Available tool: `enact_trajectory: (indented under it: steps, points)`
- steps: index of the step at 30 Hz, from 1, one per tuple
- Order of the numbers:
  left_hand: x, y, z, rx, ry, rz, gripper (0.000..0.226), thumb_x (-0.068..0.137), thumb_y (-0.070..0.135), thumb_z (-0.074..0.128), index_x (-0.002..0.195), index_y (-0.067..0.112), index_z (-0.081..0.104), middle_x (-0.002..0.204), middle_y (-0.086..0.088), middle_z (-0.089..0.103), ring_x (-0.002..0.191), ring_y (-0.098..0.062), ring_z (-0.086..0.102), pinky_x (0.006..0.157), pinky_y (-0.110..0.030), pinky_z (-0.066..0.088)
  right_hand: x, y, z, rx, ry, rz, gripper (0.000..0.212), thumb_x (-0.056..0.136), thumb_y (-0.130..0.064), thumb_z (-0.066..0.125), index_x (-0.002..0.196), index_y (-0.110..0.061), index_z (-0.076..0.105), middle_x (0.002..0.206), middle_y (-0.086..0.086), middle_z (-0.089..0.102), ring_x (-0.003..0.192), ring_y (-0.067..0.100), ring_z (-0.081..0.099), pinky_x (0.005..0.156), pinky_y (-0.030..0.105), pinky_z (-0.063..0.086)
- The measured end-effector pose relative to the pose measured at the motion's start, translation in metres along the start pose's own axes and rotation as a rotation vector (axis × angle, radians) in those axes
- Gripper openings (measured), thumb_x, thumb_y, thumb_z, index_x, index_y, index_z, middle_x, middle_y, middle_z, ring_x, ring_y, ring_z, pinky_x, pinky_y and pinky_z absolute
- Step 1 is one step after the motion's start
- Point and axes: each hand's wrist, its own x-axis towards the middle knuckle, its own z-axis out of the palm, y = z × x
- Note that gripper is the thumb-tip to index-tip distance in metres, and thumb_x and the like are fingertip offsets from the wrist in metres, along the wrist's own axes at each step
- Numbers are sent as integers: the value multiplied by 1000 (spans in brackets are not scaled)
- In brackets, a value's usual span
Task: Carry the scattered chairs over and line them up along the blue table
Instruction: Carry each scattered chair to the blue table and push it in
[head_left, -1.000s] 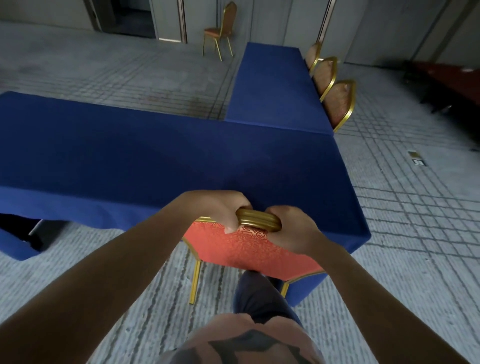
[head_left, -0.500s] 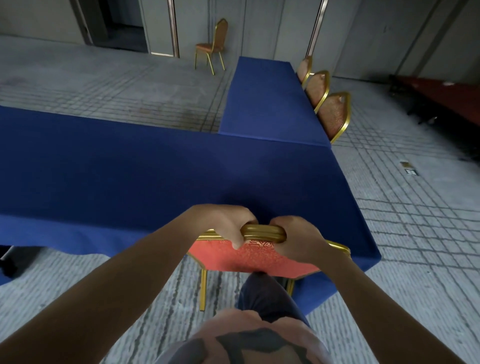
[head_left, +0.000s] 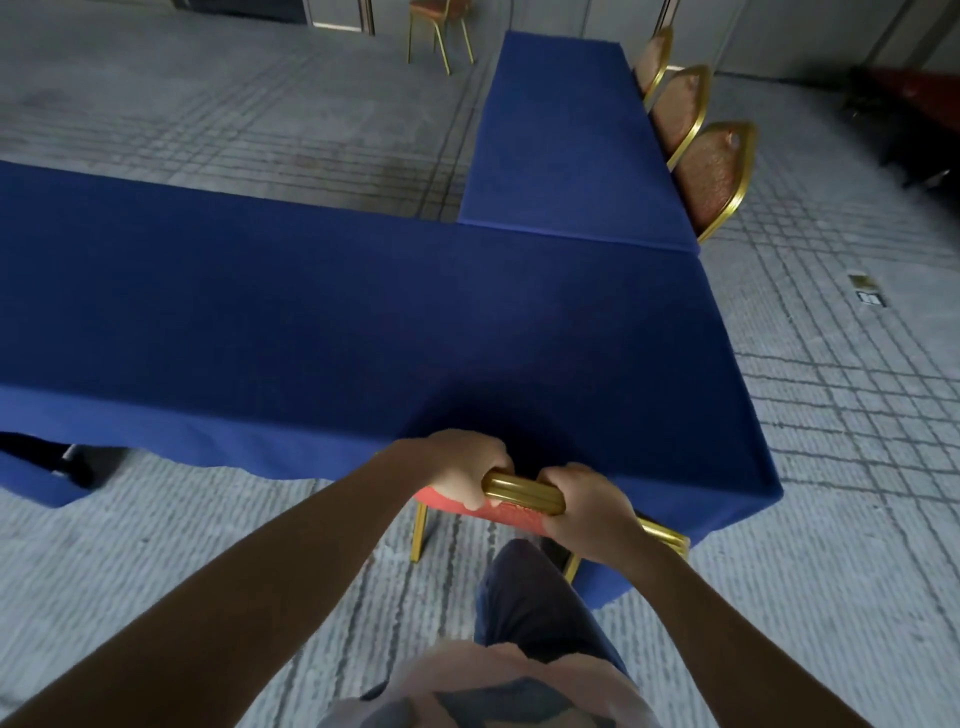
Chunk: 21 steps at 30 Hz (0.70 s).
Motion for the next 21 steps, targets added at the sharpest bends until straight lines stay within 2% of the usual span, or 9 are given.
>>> enact_trajectory:
  steps: [3,7,11,13,16,21]
  points:
    - [0,7,5,-37,48,-20,24,73,13,60,96,20,65,96,2,59,79,-19,58,72,-39,52,-1,4,-7,-38,-21,-27,21,78,-28,61,99,-29,59,90,-6,50,86,23,56,66,27,32]
    - [6,18,9,-123,176,-77,24,76,10,60,98,19,63,95,5,57,83,-18,56,69,-34,48,5,10,-21,-98,-100,-80,44,71,-37,50,112,-21,60,101,2,58,93,24,57,68,25,29]
    - [10,29,15,-155,157,-70,31,75,10,62,103,24,61,93,10,50,82,-14,52,70,-31,45,-1,20,-25,-87,-148,-102,20,81,-23,61,99,-29,55,89,-9,48,81,17,49,61,24,29]
    - [10,33,16,-140,125,-66,32,75,10,62,104,24,61,93,10,49,82,-14,51,70,-31,45,-6,24,-22,-82,-150,-97,20,82,-23,62,98,-30,54,88,-11,46,78,13,45,61,25,30]
    - [7,36,15,-118,97,-82,32,76,10,62,106,22,62,98,6,56,84,-16,54,75,-35,51,-6,25,-18,-71,-140,-94,28,81,-23,62,109,-29,59,91,-10,46,80,12,46,67,27,34]
    - [3,43,17,-129,83,-113,36,76,9,62,109,22,63,100,4,57,86,-19,56,77,-36,52,-10,24,-21,-64,-183,-131,29,82,-23,64,110,-28,61,91,-10,49,83,16,54,67,29,39]
